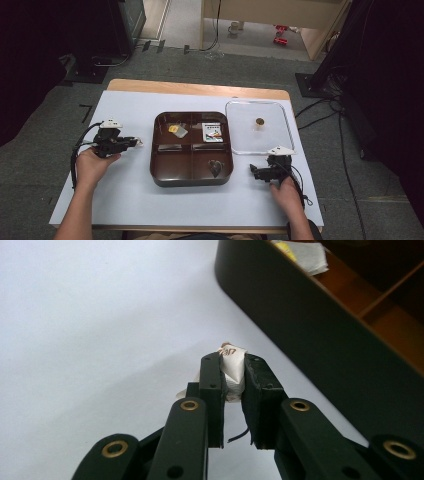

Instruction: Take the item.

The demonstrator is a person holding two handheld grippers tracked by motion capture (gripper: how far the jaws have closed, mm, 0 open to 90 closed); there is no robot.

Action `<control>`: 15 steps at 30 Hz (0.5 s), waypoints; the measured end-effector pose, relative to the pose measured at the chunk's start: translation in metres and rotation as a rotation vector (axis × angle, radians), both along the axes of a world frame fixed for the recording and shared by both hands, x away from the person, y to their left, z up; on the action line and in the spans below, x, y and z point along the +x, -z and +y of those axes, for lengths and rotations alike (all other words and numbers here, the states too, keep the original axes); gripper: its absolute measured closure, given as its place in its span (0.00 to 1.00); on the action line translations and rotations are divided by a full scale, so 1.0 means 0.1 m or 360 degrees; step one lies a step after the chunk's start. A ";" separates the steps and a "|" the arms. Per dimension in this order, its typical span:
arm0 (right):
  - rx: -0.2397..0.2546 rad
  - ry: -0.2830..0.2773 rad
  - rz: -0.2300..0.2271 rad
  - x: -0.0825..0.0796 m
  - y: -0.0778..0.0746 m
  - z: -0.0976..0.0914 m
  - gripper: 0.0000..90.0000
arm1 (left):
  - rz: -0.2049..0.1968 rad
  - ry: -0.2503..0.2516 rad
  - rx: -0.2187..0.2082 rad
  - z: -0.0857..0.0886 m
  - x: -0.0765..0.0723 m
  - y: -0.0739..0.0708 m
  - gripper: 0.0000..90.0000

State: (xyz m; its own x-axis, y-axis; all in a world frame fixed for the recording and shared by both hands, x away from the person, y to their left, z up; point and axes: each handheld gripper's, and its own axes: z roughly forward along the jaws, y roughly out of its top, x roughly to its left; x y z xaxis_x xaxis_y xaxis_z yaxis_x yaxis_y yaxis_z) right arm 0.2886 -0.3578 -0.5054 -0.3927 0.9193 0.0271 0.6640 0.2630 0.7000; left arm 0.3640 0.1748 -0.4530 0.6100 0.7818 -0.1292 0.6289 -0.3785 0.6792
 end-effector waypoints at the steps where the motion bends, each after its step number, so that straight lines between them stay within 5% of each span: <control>1: 0.0000 0.0000 0.0000 0.00 0.00 0.00 0.00 | 0.0001 -0.0005 0.0003 0.00 0.01 0.01 0.89; 15: 0.0000 0.0000 0.0000 0.00 0.00 0.00 0.00 | 0.0039 -0.0021 0.0002 0.01 0.03 0.09 0.88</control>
